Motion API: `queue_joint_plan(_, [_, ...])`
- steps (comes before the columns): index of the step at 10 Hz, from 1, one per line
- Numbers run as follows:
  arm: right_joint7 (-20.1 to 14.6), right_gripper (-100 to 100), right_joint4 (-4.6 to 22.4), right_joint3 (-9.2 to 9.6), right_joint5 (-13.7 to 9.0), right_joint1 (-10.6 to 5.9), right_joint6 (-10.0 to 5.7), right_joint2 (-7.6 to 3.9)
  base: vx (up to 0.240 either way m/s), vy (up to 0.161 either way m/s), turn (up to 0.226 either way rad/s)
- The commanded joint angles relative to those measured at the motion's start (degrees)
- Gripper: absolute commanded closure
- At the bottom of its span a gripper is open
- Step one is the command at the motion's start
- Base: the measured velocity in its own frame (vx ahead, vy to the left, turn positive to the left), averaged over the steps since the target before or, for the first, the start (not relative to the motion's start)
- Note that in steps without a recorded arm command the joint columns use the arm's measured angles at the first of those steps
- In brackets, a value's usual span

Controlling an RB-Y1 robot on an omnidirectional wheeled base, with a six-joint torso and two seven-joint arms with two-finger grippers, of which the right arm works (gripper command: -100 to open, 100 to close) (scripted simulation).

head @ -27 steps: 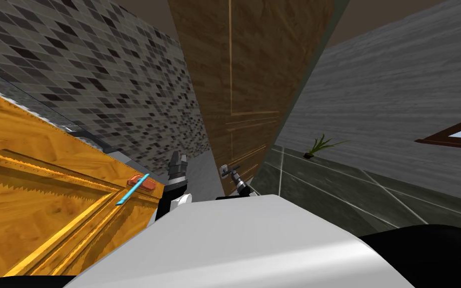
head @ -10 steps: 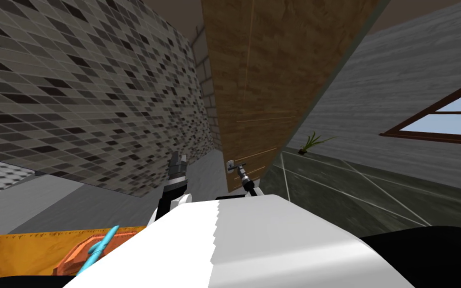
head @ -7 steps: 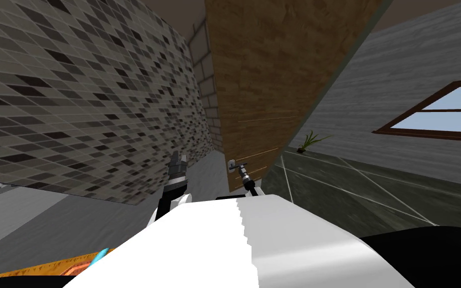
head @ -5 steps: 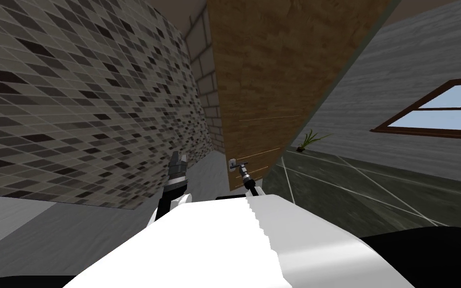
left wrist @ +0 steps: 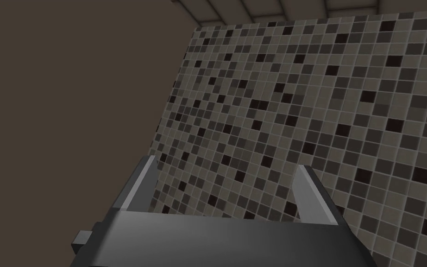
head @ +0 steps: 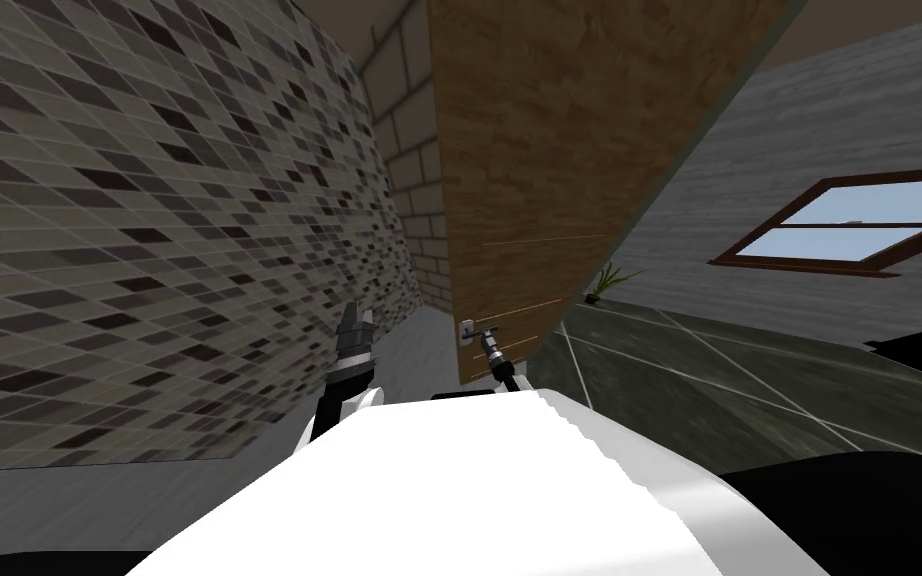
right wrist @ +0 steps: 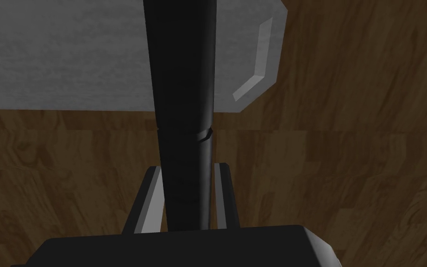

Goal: Push the door open

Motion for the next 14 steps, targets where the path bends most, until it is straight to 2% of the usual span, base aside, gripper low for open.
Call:
queue_joint_plan(1, [0.34, 100, -0.31, -0.88, -0.3, -0.07, -0.38, -0.46, 0.222, 0.13, -0.14])
queue_joint_plan(2, [0.47, 100, -0.45, -0.94, -0.43, 0.14, -0.44, -0.5, 0.2, 0.145, -0.15])
queue_joint_plan(5, [0.89, 100, -0.89, -1.16, -0.88, 0.81, -0.63, 0.57, 0.195, 0.152, -0.194])
queue_joint_plan(8, [1.24, 100, -1.25, -1.34, -1.25, 1.37, -0.79, 3.14, 0.128, 0.145, -0.161])
queue_joint_plan(9, [1.18, 100, -1.13, -1.59, -1.22, 1.26, -0.71, 2.57, 0.049, 0.049, -0.048])
queue_joint_plan(10, [1.21, 100, -1.25, -2.83, -1.67, 1.13, -0.7, 0.88, 0.122, 0.088, -0.065])
queue_joint_plan(14, [1.25, 100, -1.28, -4.87, -2.44, 0.93, -0.62, -0.4, 0.155, 0.12, -0.092])
